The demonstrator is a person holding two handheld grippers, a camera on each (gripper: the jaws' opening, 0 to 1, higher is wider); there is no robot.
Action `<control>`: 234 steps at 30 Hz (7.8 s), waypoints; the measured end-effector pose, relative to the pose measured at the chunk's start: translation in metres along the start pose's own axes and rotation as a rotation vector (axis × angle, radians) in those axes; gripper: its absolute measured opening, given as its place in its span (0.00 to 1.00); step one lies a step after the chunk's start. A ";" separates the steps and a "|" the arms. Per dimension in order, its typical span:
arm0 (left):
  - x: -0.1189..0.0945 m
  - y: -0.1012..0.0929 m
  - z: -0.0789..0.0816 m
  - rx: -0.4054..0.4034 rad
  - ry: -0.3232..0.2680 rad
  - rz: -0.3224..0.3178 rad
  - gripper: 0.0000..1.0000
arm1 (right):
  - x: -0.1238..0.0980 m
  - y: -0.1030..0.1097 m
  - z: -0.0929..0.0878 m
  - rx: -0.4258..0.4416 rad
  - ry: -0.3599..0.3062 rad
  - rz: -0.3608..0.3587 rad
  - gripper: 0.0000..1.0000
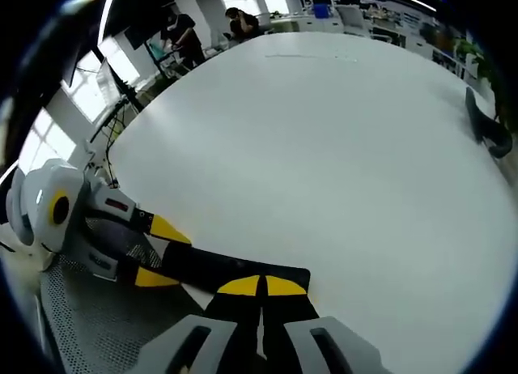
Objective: Press the specified remote control buttons in sequence, fully releasing each button before pressing the next.
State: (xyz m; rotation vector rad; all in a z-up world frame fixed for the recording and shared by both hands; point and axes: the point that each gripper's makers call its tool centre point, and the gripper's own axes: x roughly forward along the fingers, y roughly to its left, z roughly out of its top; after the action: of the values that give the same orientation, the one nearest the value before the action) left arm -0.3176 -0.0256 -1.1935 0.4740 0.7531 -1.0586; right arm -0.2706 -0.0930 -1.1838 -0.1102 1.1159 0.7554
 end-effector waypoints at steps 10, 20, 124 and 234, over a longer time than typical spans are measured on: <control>0.001 -0.002 0.001 0.010 -0.005 -0.012 0.24 | 0.002 0.000 0.001 -0.035 -0.001 -0.006 0.00; 0.002 -0.001 0.001 0.010 -0.005 -0.014 0.24 | 0.007 0.010 0.006 -0.175 -0.019 0.002 0.00; 0.002 -0.002 0.001 0.019 -0.003 -0.012 0.24 | -0.002 0.020 -0.015 0.082 0.084 0.120 0.00; 0.003 -0.003 0.003 0.043 -0.003 -0.024 0.24 | -0.001 0.010 -0.010 0.084 0.063 0.066 0.00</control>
State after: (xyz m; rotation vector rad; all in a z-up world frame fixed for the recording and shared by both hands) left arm -0.3180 -0.0306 -1.1939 0.5009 0.7359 -1.1000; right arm -0.2843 -0.0905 -1.1844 -0.0267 1.2148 0.7668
